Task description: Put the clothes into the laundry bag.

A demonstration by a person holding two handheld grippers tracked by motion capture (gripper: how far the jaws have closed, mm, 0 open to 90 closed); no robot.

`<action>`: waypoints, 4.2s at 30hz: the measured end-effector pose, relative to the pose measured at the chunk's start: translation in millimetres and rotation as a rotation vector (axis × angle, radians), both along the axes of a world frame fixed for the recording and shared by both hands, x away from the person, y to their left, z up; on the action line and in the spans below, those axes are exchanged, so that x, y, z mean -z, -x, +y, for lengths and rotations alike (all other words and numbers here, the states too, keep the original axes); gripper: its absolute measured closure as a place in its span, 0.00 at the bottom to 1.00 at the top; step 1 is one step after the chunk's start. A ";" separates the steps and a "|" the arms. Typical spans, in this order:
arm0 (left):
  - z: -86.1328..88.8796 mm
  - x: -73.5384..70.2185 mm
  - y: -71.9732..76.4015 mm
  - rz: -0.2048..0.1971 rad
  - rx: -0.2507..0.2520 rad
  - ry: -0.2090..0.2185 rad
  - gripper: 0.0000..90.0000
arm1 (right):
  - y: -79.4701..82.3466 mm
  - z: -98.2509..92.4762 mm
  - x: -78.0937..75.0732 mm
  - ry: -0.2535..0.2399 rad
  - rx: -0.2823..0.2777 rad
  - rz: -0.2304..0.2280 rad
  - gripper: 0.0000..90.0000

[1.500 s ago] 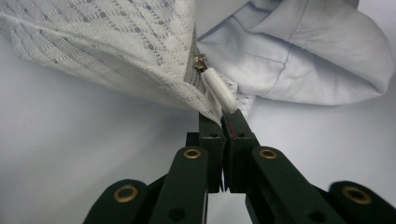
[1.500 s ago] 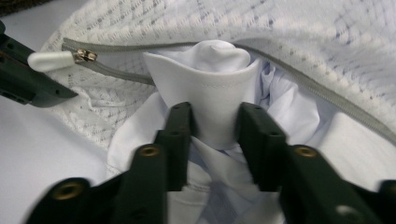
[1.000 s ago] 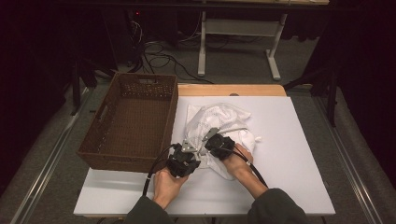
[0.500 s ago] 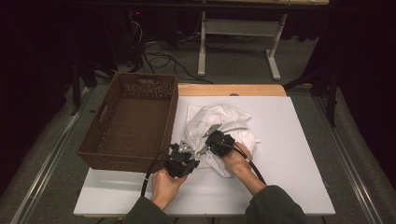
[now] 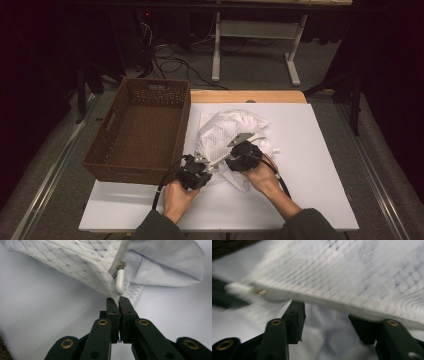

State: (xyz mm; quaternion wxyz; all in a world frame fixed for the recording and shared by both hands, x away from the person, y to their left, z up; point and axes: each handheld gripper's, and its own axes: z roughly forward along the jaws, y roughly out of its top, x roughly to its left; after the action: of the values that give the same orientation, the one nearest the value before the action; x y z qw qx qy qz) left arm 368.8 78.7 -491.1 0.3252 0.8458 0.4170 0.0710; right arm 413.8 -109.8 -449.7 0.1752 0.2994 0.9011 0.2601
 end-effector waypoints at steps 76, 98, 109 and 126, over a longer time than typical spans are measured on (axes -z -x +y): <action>3.8 0.3 -2.5 0.021 0.014 -0.013 0.97 | 34.3 -126.5 27.7 0.039 0.223 0.073 0.99; -3.1 3.1 -3.0 0.021 0.035 0.003 0.97 | 27.3 -22.6 8.2 0.053 -0.029 0.040 0.52; -2.2 -9.3 6.1 -0.010 0.067 0.039 0.98 | -6.4 3.4 25.5 0.200 0.001 -0.027 0.91; -3.7 -0.1 3.3 0.014 0.046 0.017 0.80 | -5.6 -28.5 4.4 0.038 0.085 -0.011 0.62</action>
State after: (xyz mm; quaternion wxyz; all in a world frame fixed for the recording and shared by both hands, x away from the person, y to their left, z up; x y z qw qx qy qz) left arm 365.5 75.0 -490.9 0.3310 0.8528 0.4003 0.0538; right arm 419.4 -138.3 -454.1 0.1968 0.3327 0.8913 0.2371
